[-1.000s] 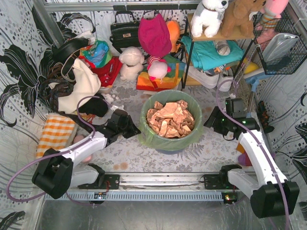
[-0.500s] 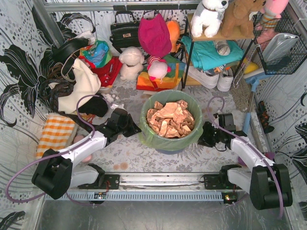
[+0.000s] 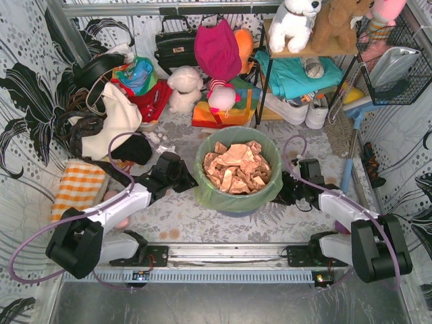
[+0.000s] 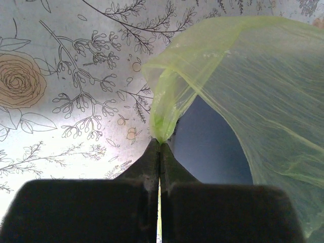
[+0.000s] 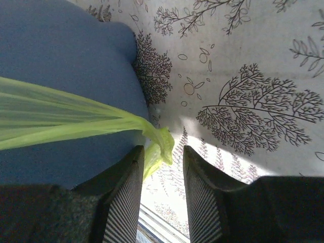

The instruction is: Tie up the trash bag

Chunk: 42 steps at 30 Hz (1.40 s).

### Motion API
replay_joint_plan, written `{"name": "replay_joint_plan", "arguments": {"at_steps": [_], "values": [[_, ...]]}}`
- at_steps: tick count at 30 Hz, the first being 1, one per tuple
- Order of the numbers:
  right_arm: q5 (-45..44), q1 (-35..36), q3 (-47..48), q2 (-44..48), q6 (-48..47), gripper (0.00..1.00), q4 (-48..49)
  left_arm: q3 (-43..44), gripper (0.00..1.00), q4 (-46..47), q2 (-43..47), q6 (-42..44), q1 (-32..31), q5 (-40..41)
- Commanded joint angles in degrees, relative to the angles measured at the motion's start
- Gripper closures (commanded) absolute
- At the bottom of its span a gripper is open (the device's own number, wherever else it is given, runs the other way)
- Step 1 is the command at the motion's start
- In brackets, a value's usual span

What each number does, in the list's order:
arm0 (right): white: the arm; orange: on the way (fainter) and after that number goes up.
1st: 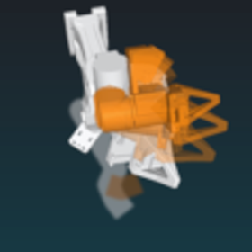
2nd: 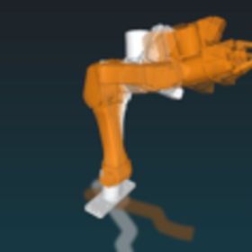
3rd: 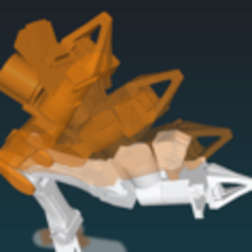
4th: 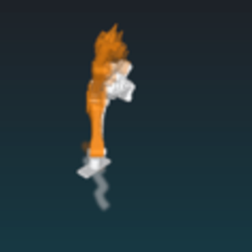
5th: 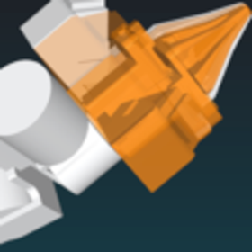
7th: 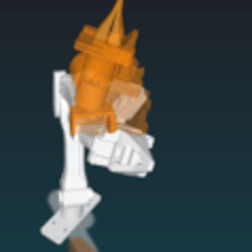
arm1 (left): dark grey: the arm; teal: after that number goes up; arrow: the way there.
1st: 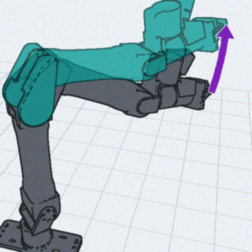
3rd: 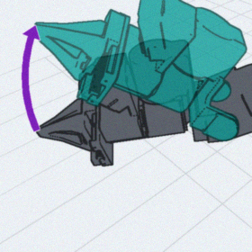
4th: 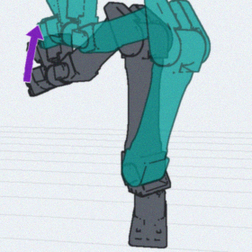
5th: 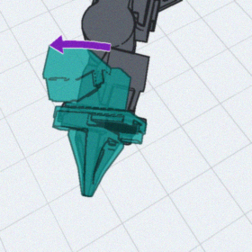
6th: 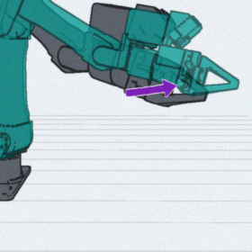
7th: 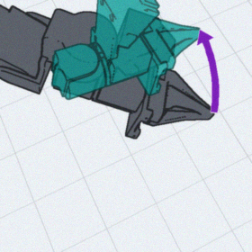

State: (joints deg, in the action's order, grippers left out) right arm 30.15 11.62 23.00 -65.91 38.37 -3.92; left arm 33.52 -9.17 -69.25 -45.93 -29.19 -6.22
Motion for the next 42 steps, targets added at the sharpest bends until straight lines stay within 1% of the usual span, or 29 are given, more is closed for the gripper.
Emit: {"name": "replay_joint_plan", "arguments": {"at_steps": [1,5,8,11,14,15,19,20,22,25,27,30,31,32,34,36,39,42], "values": [[-1.8,2.3,0.7,-2.9,1.6,0.64,4.9,2.0,1.00,0.8,-0.9,1.8,0.1,1.4],[-3.4,3.1,1.2,-6.0,1.2,0.66,5.6,1.7,1.00,1.0,-1.5,1.7,0.0,1.4],[-6.1,3.2,1.3,-6.7,0.3,0.71,4.9,1.7,1.00,1.0,-1.5,1.6,0.1,1.6],[-11.0,3.3,1.6,-6.1,-1.0,0.83,2.5,2.0,1.00,0.5,-1.7,1.8,0.0,2.2],[-16.8,3.3,2.9,-3.4,-3.0,0.99,-2.7,2.8,1.00,-1.6,-1.4,1.9,0.1,3.8],[-18.5,3.3,3.4,-2.2,-4.0,1.00,-5.3,3.1,1.00,-2.5,-1.1,1.8,0.1,4.9],[-25.6,3.3,6.5,3.2,-5.8,1.00,-15.0,3.9,1.00,-8.2,1.0,0.6,0.1,11.1],[-26.6,3.2,7.4,4.1,-5.7,1.00,-18.0,4.0,1.00,-9.9,1.3,0.2,0.1,13.4],[-26.9,3.3,8.4,5.1,-5.0,1.00,-20.1,4.3,1.00,-13.0,1.4,-0.6,0.1,16.3],[-30.5,3.4,11.2,5.2,-5.0,1.00,-25.8,4.6,1.00,-16.3,1.1,-1.5,0.1,18.7],[-33.4,3.4,12.6,6.1,-5.5,1.00,-28.7,4.3,1.00,-16.8,1.2,-1.7,0.1,18.6],[-31.7,3.4,12.8,8.2,-5.9,1.00,-27.9,3.4,1.00,-14.6,2.3,-1.3,0.1,16.6],[-30.4,3.4,13.1,8.7,-6.3,1.00,-27.3,3.0,0.96,-13.4,2.6,-0.9,0.1,15.6],[-28.7,3.4,13.1,9.0,-7.0,0.97,-26.5,2.8,0.92,-12.0,3.0,-0.6,0.1,14.3],[-24.7,3.4,12.9,9.5,-7.7,0.87,-24.2,2.3,0.84,-9.5,3.9,0.0,0.1,11.9],[-20.8,3.4,12.4,9.6,-8.6,0.80,-21.4,1.8,0.79,-8.0,4.3,0.4,0.1,10.4],[-18.6,3.4,12.1,8.3,-8.7,0.76,-19.3,1.8,0.73,-7.0,3.8,0.6,0.1,9.7],[-18.6,3.4,12.1,6.7,-8.9,0.74,-19.0,1.7,0.68,-6.4,3.2,1.0,0.1,9.2]]}}
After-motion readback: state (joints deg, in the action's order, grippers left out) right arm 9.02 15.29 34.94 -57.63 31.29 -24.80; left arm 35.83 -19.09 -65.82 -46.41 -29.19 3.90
